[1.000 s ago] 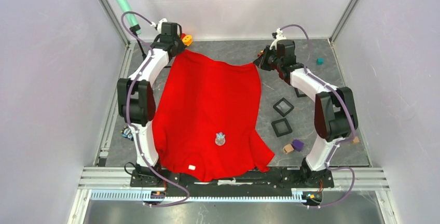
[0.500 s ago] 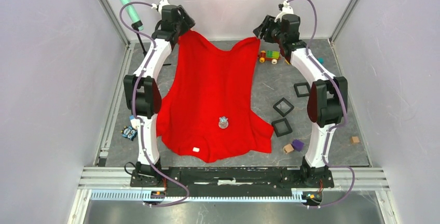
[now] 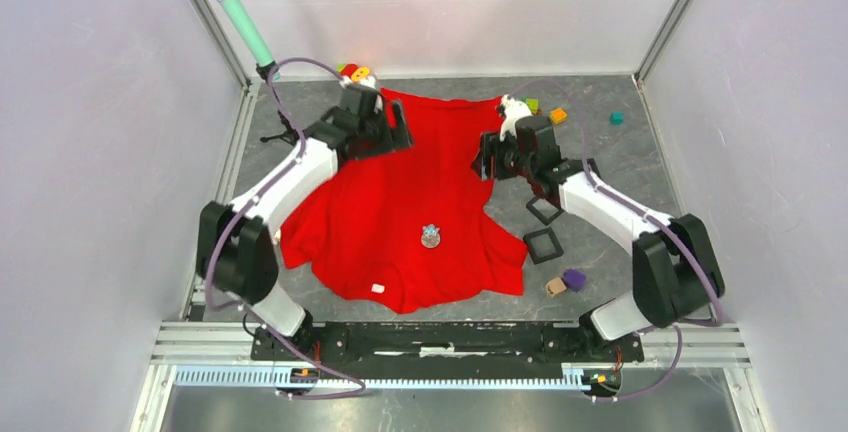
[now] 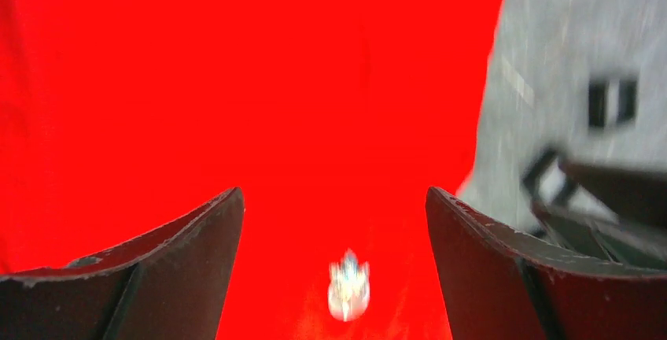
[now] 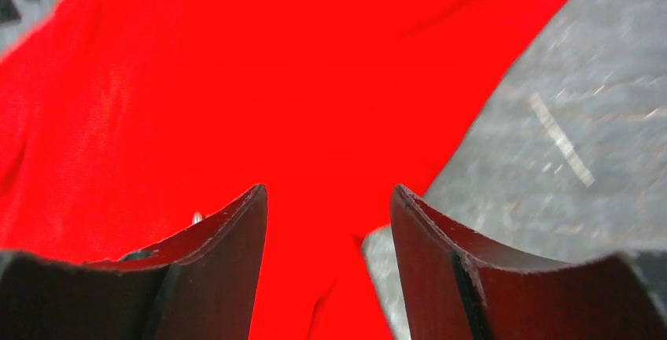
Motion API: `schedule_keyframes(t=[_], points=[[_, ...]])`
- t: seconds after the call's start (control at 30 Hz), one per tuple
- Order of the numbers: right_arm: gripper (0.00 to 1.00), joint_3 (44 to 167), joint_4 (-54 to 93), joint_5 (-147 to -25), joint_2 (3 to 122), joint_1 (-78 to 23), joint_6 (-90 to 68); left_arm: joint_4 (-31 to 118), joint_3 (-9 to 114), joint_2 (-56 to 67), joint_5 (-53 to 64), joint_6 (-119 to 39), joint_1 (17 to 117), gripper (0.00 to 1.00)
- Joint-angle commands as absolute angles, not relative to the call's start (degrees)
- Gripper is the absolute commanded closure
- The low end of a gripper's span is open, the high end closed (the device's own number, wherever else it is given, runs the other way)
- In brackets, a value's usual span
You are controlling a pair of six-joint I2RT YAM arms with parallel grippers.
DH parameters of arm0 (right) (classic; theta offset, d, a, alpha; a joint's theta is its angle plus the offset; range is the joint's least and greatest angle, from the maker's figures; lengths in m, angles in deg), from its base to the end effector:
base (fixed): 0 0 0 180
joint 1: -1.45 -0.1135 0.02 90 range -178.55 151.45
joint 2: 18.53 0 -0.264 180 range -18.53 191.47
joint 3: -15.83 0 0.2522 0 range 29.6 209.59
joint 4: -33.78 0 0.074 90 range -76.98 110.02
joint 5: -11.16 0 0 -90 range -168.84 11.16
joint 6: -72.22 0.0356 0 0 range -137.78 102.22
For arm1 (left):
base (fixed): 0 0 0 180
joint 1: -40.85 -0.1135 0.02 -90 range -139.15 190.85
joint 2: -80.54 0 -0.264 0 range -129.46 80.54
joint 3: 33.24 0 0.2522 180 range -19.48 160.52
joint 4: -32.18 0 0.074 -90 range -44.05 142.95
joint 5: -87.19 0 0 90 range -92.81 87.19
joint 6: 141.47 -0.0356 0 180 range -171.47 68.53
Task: Remove the brooch from the garment
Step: Flatten out the clothes at the center of the board, then remove the brooch from the clothes.
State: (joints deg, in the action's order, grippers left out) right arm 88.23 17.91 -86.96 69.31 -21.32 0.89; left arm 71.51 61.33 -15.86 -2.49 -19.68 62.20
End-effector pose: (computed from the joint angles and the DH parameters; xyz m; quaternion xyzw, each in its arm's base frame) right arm 0.3175 0.1387 0.2534 -0.0658 0.8677 0.2307 0.4354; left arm 0.3576 -0.1400 0.2957 -0.0817 0.9069 -0.1872 0.3686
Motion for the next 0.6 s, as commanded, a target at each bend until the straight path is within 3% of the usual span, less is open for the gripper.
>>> schedule_keyframes(t=[0.0, 0.2, 0.43, 0.57], points=[[0.37, 78.4, 17.6, -81.3, 61.8, -27.8, -3.8, 75.3, 48.6, -4.4, -7.8, -23.7, 70.4, 0.10], [0.37, 67.4, 17.7, -76.7, 56.6, -35.9, -4.9, 71.2, 30.1, 5.4, -5.7, -19.2, 74.1, 0.16], [0.39, 64.8, 18.5, -77.1, 59.8, -37.9, -5.0, 67.6, 22.2, 5.6, -3.5, -17.9, 74.2, 0.18], [0.50, 64.7, 19.1, -77.6, 61.7, -38.1, -4.9, 65.7, 20.7, 3.9, -4.7, -17.7, 74.0, 0.22]])
